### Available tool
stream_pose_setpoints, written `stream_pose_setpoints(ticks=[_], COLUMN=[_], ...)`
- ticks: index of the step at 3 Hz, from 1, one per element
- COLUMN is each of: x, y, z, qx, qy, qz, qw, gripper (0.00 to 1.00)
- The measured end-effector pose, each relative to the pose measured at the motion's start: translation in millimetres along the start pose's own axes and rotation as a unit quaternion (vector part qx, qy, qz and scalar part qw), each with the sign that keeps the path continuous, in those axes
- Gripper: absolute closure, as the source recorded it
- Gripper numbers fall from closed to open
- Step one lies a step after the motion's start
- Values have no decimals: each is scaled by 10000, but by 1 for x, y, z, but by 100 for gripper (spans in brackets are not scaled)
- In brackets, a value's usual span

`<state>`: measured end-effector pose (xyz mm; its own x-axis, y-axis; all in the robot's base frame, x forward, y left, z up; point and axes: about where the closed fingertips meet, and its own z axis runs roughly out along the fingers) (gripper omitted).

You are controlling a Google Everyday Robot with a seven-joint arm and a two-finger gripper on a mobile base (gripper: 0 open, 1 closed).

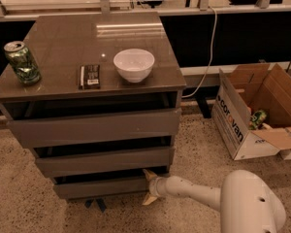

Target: Open bottom drawer

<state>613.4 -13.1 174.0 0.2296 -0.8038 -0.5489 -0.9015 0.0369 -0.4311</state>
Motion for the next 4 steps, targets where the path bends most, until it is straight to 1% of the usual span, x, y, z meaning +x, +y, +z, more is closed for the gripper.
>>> stream_pose_setpoints(ticks=[1,2,3,4], x=[7,6,-1,-14], y=[-2,1,10,24], z=[9,10,1,-12], qx=[-93,-281,-398,-598], qy=[85,108,-20,-131], qz=[23,-67,-101,-209], qw=[9999,9995,9992,9979], gripper=[11,26,30,34])
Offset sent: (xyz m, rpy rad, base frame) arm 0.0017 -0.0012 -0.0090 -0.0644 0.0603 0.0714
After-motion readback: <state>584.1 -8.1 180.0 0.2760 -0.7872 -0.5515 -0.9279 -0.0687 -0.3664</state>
